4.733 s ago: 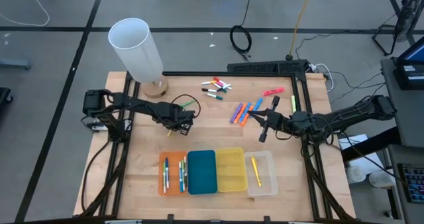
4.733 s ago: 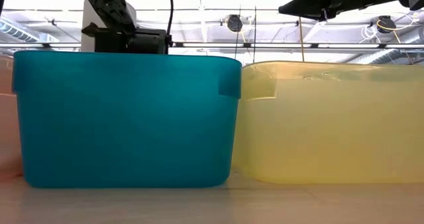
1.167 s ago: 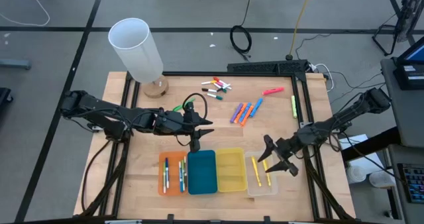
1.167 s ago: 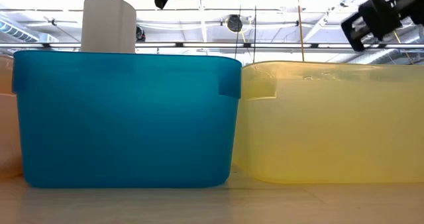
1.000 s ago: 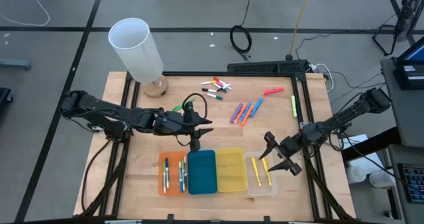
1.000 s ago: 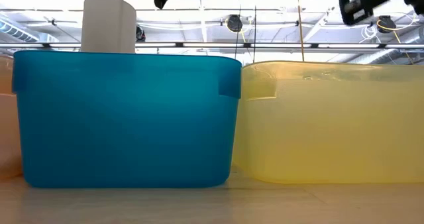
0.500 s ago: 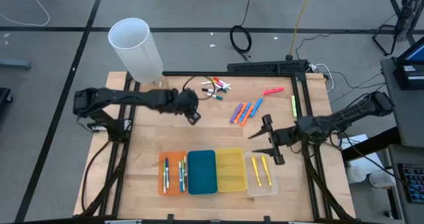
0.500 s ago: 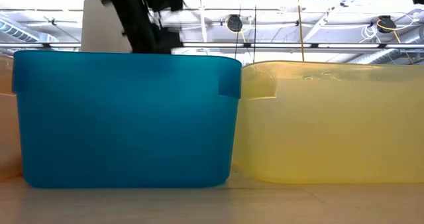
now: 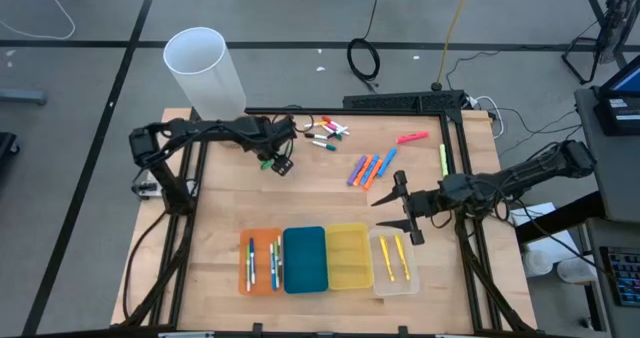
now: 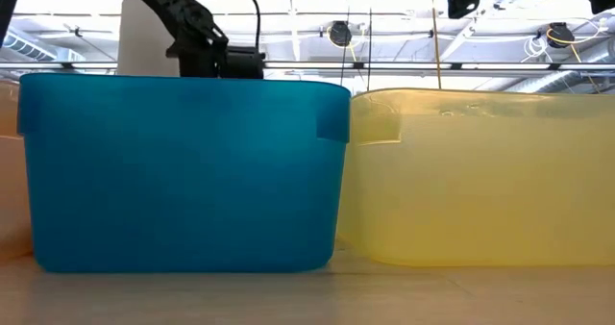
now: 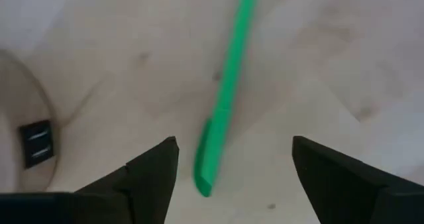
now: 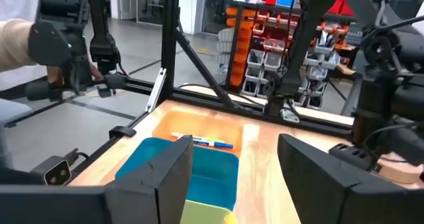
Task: Pick & Place Markers
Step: Put the green pen into the transparent bin
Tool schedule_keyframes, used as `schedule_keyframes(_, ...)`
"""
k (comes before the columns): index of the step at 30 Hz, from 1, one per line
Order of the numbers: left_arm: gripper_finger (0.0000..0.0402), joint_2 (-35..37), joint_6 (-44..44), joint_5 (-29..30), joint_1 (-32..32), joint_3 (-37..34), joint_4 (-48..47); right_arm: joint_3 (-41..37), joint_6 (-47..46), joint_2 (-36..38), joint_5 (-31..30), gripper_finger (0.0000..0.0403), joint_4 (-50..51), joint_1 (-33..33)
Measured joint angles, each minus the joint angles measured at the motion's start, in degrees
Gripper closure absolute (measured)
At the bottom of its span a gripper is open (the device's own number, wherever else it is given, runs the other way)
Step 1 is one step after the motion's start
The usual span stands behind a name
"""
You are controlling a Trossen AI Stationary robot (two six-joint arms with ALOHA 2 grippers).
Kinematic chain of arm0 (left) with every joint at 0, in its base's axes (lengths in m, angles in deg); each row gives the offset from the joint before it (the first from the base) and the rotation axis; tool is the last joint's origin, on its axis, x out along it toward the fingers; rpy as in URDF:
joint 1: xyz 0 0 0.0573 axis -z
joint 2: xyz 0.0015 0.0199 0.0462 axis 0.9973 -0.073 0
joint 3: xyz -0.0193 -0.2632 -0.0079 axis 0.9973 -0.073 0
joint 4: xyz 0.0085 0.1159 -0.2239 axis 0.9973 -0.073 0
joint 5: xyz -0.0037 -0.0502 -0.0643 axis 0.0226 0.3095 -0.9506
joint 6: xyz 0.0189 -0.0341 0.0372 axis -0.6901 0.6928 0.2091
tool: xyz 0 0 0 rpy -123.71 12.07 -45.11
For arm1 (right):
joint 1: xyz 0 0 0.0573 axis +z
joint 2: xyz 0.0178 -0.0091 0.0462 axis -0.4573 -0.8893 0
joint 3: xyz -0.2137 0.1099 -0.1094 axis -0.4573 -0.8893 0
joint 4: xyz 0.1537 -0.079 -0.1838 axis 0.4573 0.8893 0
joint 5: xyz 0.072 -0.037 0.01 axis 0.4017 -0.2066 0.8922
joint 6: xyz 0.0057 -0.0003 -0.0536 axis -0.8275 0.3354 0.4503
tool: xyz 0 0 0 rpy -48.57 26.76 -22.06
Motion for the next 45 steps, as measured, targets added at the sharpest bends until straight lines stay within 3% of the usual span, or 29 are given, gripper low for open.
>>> schedule_keyframes(18,0.0171,-10.43,-1.86,-5.41,-1.75,0.42,0.83,-0.04,-1.00,0.00,0.08,0.0193,-0.15,0.02)
schedule_keyframes(22,0.0226,-9.97,0.60,-7.25,-1.56,0.22,-0.49,-0.04,-1.18,0.00,0.07,0.0195,-0.02,0.02)
schedule_keyframes(28,0.0346,-9.71,0.27,-7.92,-1.56,0.22,-1.26,-0.04,-1.18,0.00,0.04,0.0195,0.24,0.02)
schedule_keyframes(32,0.0361,-9.63,-0.83,-7.28,-1.57,0.21,-1.11,-0.04,-1.18,0.00,0.02,0.0195,0.29,0.02)
schedule_keyframes(39,0.0362,-3.15,-3.18,-3.56,0.34,-0.55,-1.88,-0.04,-1.18,0.00,-0.95,0.0195,0.32,0.02)
schedule_keyframes(45,0.0400,8.24,-3.85,-2.39,4.44,-0.27,3.28,-0.05,-0.87,0.00,-10.83,0.0195,2.20,-0.05)
